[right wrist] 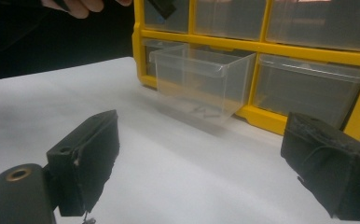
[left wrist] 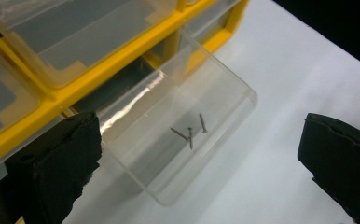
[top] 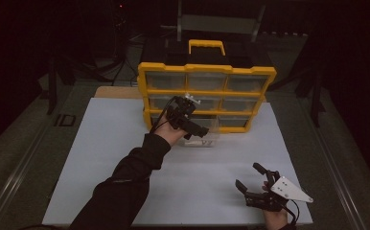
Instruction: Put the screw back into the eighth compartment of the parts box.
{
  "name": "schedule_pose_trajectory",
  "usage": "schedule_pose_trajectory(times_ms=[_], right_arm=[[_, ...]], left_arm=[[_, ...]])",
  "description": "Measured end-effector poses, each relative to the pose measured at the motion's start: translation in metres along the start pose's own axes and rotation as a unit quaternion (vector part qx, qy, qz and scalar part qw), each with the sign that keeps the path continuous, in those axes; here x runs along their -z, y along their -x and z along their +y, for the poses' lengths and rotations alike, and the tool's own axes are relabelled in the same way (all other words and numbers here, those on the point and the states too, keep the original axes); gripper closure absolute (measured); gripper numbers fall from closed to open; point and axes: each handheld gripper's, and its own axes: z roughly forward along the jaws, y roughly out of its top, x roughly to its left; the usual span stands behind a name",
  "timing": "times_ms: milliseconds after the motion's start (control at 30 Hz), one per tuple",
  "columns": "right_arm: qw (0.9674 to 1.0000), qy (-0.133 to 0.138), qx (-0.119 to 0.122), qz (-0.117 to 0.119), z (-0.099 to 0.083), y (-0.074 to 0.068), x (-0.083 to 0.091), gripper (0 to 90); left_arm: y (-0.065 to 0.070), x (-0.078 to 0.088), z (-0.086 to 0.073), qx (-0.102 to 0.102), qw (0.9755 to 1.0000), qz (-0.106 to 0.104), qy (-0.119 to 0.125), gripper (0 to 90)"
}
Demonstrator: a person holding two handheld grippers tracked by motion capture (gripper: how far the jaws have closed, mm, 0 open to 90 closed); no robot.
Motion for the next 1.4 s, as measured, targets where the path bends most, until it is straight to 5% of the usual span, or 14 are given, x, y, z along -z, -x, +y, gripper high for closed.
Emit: schedule_pose_trajectory(times_ms=[567, 933, 1400], right_arm=[[1.0000, -0.002, 0.001, -0.004, 0.000, 0.000, 0.000, 11.5], [1.0000, -0.006, 0.003, -0.007, -0.001, 0.000, 0.000, 11.5], [0.9999, -0.007, 0.009, -0.008, -0.001, -0.001, -0.002, 11.5]], left_arm=[[-0.007, 0.054, -0.050, -0.049, 0.9940, -0.027, 0.093, 0.0], [-0.018, 0.083, -0.086, -0.042, 0.9868, -0.049, 0.149, 0.0], [-0.026, 0.102, -0.138, -0.062, 0.9814, -0.042, 0.177, 0.0]])
